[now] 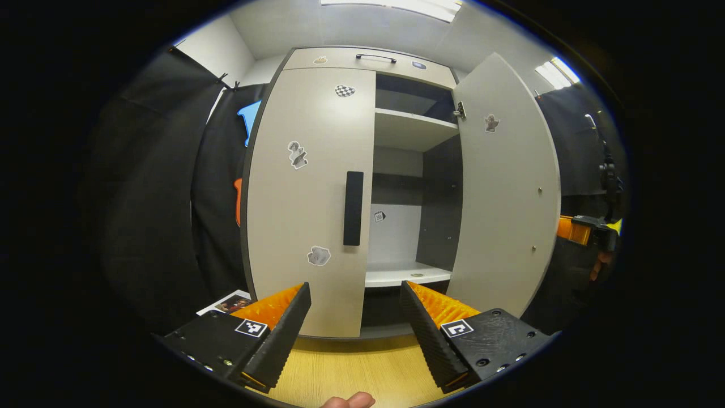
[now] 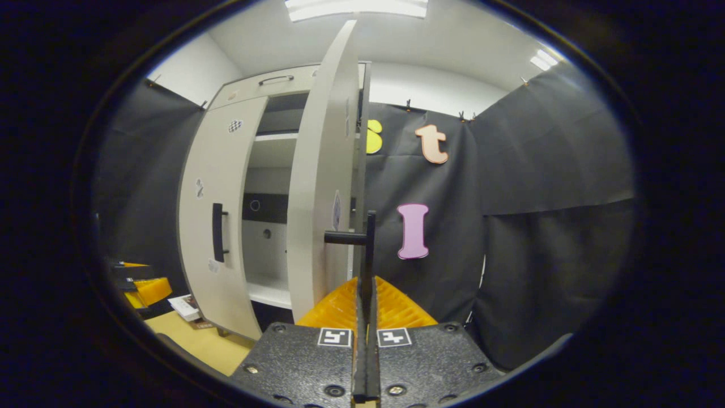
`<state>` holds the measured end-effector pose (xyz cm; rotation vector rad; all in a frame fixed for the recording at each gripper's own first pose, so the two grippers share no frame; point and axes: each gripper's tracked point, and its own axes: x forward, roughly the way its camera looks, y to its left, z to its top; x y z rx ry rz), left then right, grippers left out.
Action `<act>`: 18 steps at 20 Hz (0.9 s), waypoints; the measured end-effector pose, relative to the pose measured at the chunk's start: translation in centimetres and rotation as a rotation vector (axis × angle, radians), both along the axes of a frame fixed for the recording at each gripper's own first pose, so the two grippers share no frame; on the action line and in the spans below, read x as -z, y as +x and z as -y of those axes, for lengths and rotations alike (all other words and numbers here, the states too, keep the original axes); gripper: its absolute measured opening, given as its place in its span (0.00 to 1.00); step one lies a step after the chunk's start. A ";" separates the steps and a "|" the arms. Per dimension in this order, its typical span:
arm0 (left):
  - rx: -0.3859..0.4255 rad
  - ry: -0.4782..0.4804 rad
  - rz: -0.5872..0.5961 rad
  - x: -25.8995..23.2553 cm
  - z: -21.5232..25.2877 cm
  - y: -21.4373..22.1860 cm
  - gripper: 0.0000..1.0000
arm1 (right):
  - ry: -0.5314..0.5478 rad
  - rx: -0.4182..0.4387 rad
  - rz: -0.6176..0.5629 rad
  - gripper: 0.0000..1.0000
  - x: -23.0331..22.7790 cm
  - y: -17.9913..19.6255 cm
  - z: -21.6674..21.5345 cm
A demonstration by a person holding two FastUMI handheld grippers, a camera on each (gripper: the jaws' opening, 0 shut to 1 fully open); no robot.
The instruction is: Open the right door of the double-door shoe cabinet with the right hand, and open the left door with the left hand.
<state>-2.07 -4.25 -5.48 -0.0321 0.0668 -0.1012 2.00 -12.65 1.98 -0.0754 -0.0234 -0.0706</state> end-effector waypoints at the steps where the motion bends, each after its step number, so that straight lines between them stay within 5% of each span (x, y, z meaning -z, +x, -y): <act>1: 0.001 -0.001 -0.003 0.1 0.0 0.1 0.95 | 0.020 -0.024 -0.005 0.04 0.1 0.0 0.0; 9: -0.005 0.006 -0.007 0.1 0.0 0.1 0.95 | -0.013 -0.016 0.010 0.04 -0.3 -0.7 -0.3; 18: 0.013 -0.045 -0.015 0.4 0.2 0.1 0.95 | -0.004 -0.041 -0.009 0.04 0.8 -8.9 -3.8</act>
